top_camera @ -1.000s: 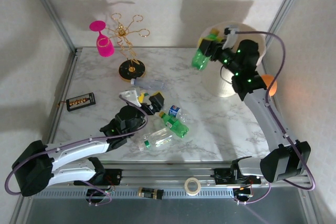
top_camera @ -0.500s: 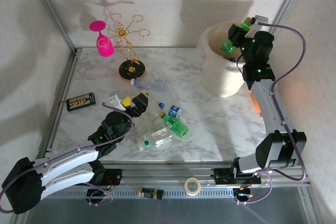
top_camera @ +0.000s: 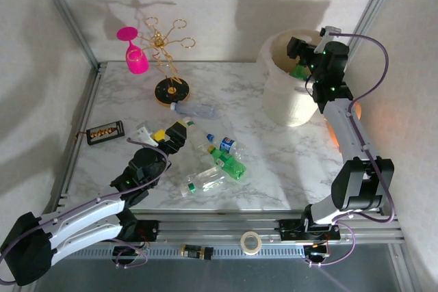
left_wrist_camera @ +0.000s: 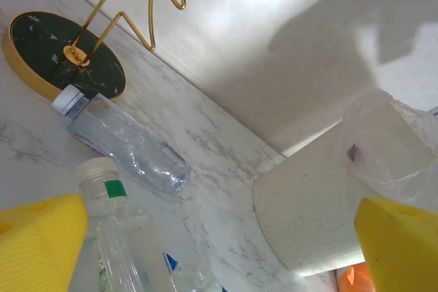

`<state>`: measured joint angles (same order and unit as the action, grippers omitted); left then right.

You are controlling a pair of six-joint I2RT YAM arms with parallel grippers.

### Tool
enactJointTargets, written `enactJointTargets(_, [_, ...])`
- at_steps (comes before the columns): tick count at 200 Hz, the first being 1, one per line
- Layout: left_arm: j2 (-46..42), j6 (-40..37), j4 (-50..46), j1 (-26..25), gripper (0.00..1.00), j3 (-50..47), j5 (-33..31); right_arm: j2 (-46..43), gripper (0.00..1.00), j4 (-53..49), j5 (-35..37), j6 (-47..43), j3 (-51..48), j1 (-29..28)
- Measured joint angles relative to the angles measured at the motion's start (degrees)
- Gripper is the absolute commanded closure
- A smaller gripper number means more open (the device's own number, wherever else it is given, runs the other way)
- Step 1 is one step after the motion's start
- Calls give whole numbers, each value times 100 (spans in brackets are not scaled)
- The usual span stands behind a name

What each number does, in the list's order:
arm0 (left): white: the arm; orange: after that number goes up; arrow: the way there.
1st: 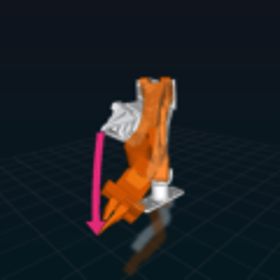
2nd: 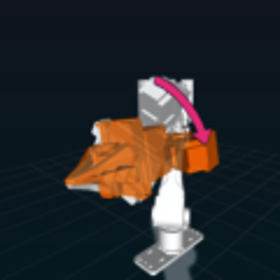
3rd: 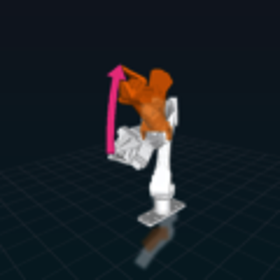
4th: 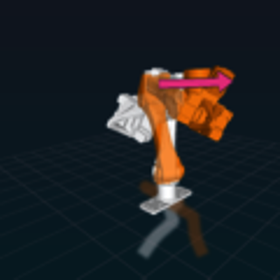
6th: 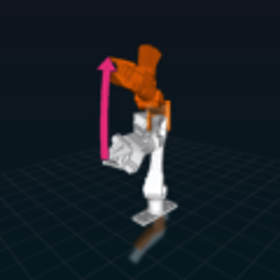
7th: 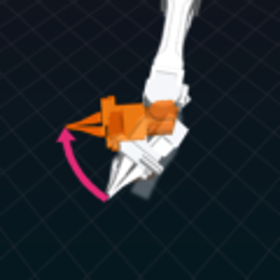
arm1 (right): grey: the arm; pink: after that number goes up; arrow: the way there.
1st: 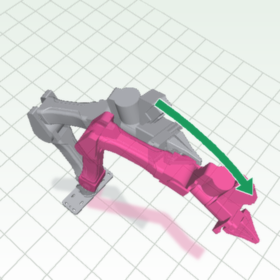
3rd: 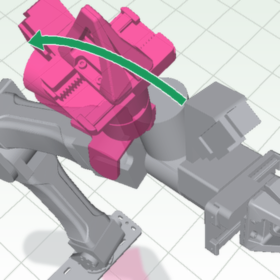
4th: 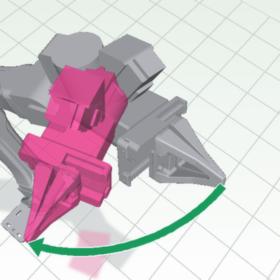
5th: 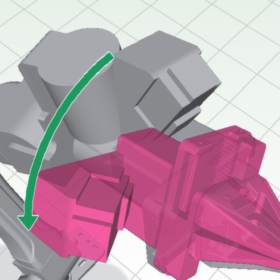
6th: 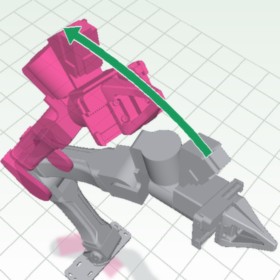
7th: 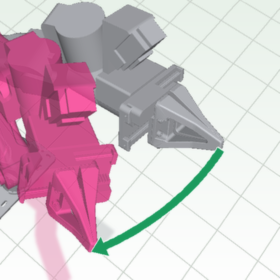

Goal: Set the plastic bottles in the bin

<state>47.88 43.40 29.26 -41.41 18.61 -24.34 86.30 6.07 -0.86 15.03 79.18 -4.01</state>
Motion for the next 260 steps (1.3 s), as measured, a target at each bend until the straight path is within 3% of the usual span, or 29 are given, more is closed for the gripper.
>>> enactJointTargets(79, [105,37,4,448,0,0,17,-1029,1,-157,-225,-94,0,-127])
enactJointTargets(160, [568,101,4,1036,0,7,446,-1617,1,-769,-457,-527,-754,-1788])
enactJointTargets(201, [890,229,-37,1351,0,164,789,-1222,1,-1080,-608,-758,-922,-2533])
enactJointTargets(260, [929,337,-560,1932,0,446,1113,409,1,-1263,-824,-1165,-925,-3298])
